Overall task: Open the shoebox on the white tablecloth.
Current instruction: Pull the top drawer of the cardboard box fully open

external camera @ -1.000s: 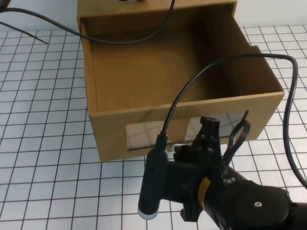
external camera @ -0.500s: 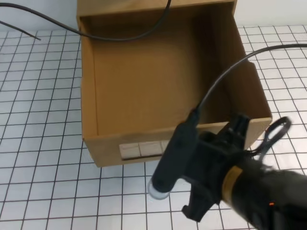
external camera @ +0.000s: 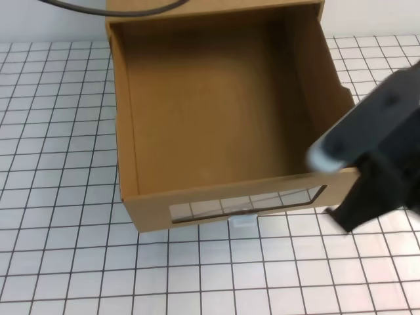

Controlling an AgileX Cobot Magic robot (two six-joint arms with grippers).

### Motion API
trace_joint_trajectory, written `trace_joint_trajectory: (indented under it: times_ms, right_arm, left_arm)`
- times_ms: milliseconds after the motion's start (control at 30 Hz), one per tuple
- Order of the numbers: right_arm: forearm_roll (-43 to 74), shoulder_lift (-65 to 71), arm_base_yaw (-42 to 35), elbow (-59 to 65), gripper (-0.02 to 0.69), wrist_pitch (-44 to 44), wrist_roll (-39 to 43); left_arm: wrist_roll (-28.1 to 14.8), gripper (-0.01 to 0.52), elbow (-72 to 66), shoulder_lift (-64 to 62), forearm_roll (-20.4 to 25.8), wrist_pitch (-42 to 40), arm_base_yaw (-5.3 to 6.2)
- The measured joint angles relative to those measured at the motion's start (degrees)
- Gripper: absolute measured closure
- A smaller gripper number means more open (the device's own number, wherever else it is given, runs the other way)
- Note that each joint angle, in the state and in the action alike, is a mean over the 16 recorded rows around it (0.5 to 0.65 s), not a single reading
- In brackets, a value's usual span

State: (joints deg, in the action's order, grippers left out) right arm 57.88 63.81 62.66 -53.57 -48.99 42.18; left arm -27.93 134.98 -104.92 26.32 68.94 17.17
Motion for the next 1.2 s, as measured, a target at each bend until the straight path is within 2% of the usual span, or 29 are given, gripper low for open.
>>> trace_joint_trajectory:
  times_ms: [233,467,633,833,1000,1200]
  right_arm:
    - [-6.5,-4.4,-14.3,0.0,0.674,2.4,-1.6]
    - [-16.2,-10.1,-27.8,1.1,0.677,8.0,-6.3]
    - [-21.1,-15.5,-33.0,3.8,0.678,12.6,-8.6]
    - [-23.5,-22.2,-34.8,8.8,0.678,17.4,-8.9]
    - [-24.0,-25.9,-34.9,13.0,0.678,20.1,-8.1]
    - [-24.5,-27.5,-34.9,16.6,0.678,22.4,-7.0]
  left_arm:
    - [2.4,0.519,-9.9,11.7,-9.0,-2.7,0.00]
    - [3.6,0.519,-36.4,31.4,-14.8,-18.6,0.00]
    - [3.9,0.519,-61.5,48.5,-15.7,-35.9,0.00]
    - [4.4,0.519,-88.9,67.2,-15.2,-54.2,0.00]
    - [5.5,0.519,-105.8,78.8,-14.7,-62.8,0.00]
    - [8.2,0.519,-120.2,86.4,-14.4,-66.9,0.00]
